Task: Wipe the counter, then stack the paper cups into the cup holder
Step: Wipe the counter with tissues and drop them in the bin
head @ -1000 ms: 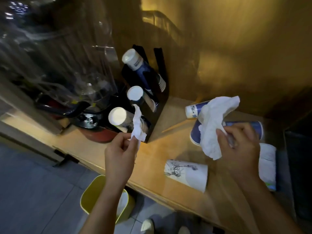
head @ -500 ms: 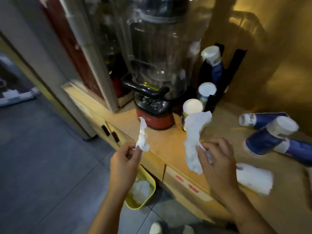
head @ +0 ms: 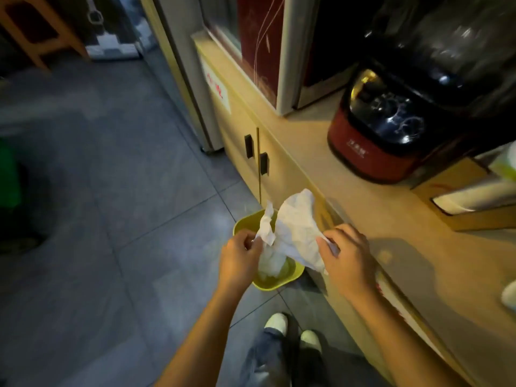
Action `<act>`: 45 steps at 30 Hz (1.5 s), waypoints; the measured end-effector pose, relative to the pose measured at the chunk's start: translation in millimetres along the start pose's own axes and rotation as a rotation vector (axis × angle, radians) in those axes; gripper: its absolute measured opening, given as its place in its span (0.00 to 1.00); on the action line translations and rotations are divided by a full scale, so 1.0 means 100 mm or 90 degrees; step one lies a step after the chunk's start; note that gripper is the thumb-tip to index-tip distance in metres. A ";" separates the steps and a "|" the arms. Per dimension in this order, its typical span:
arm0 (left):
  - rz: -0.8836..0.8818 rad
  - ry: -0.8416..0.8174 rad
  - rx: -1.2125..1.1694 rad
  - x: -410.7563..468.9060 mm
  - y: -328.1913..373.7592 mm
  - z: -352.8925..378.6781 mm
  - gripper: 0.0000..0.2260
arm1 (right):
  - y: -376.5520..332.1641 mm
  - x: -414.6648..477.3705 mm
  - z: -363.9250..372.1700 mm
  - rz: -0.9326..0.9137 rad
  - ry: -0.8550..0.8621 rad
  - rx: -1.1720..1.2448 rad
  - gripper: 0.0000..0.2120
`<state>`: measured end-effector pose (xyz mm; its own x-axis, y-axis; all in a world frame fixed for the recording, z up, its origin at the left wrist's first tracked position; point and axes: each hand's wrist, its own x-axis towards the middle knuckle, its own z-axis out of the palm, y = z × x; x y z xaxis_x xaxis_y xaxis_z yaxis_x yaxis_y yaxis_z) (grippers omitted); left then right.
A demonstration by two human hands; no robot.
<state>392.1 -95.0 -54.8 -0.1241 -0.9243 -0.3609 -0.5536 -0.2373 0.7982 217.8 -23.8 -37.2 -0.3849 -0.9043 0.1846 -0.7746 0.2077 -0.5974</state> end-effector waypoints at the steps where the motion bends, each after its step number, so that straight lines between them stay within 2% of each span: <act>1: -0.021 0.007 0.003 0.11 -0.11 0.07 0.06 | 0.06 0.03 0.14 0.019 -0.015 0.012 0.07; 7: -0.134 -0.027 0.068 0.63 -0.86 0.57 0.05 | 0.53 -0.01 1.03 0.195 -0.201 0.036 0.07; 10: -0.165 -0.036 0.075 0.83 -1.29 0.78 0.07 | 0.83 -0.06 1.47 0.221 -0.279 -0.014 0.06; 14: -0.227 -0.023 -0.004 1.07 -1.80 1.12 0.08 | 1.27 -0.15 2.13 0.211 -0.279 -0.095 0.08; 18: -0.298 -0.053 -0.157 1.21 -2.20 1.43 0.09 | 1.60 -0.25 2.65 0.203 -0.245 -0.081 0.07; 20: -0.276 -0.120 -0.099 1.26 -2.39 1.57 0.14 | 1.75 -0.31 2.84 0.203 -0.264 -0.079 0.05; 24: -0.207 -0.247 0.153 1.31 -2.65 1.71 0.27 | 1.98 -0.41 3.06 0.253 -0.471 -0.154 0.18; 25: -0.199 -0.266 0.183 1.31 -2.66 1.69 0.27 | 2.01 -0.42 3.07 0.262 -0.512 -0.175 0.19; 27: -0.166 -0.293 0.268 1.29 -2.63 1.62 0.22 | 2.01 -0.42 3.04 0.250 -0.549 -0.205 0.18; 29: -0.109 -0.297 0.366 1.25 -2.55 1.50 0.18 | 1.95 -0.38 2.95 0.217 -0.556 -0.209 0.20; 33: -0.039 -0.265 0.423 1.20 -2.15 1.16 0.21 | 1.63 -0.13 2.65 0.132 -0.544 -0.202 0.25; 37: 0.052 -0.186 0.476 1.16 -1.54 0.76 0.19 | 1.06 0.25 2.15 0.054 -0.450 -0.149 0.22; 45: 0.193 -0.063 0.371 0.89 -0.14 -0.02 0.18 | -0.04 0.78 0.77 -0.060 -0.245 -0.132 0.22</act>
<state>390.4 -174.8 -97.4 -0.4034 -0.8866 -0.2262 -0.8338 0.2543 0.4900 229.6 -124.1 -80.8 -0.1228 -0.9877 -0.0962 -0.8966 0.1520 -0.4159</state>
